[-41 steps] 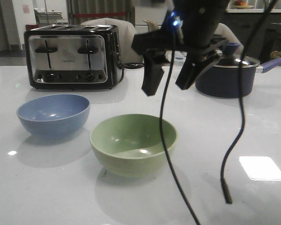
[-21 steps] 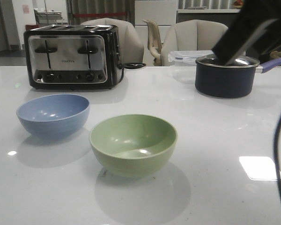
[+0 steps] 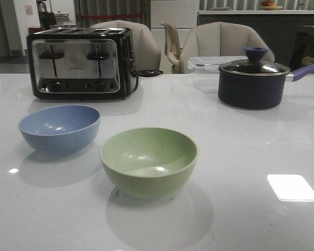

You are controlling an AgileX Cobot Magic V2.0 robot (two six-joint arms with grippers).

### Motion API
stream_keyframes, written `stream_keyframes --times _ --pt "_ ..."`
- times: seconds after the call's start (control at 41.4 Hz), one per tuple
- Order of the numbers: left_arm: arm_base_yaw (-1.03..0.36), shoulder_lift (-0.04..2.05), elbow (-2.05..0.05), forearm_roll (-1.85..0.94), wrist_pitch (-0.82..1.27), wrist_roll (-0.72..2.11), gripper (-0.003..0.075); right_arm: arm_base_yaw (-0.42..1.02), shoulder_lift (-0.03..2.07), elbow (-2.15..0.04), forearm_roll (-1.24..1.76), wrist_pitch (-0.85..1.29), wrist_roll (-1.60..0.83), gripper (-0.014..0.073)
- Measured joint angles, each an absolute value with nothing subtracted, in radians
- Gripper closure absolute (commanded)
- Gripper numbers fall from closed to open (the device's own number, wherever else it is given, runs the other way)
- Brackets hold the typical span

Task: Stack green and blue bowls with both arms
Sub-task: 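Lower the left gripper onto the rim of the light blue bowl and grasp it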

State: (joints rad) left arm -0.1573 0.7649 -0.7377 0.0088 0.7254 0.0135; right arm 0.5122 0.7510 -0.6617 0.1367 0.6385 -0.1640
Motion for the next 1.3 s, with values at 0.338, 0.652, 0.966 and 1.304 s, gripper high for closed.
stream_keyframes --times 0.338,0.652,0.966,1.304 --pt "-0.218 1.225 -0.94 0.0 0.699 0.028 0.0137 0.512 0.742 -0.662 0.137 0.658 -0.164 0.0025" --pt "-0.218 1.624 -1.154 0.0 0.684 0.028 0.0137 0.512 0.742 -0.659 0.137 0.66 -0.164 0.0025" --pt "-0.218 1.863 -1.288 0.0 0.642 0.028 0.0138 0.512 0.742 -0.659 0.137 0.66 -0.164 0.0025" --pt "-0.218 1.933 -1.306 0.0 0.596 0.028 0.0465 0.512 0.742 -0.659 0.137 0.66 -0.164 0.0025"
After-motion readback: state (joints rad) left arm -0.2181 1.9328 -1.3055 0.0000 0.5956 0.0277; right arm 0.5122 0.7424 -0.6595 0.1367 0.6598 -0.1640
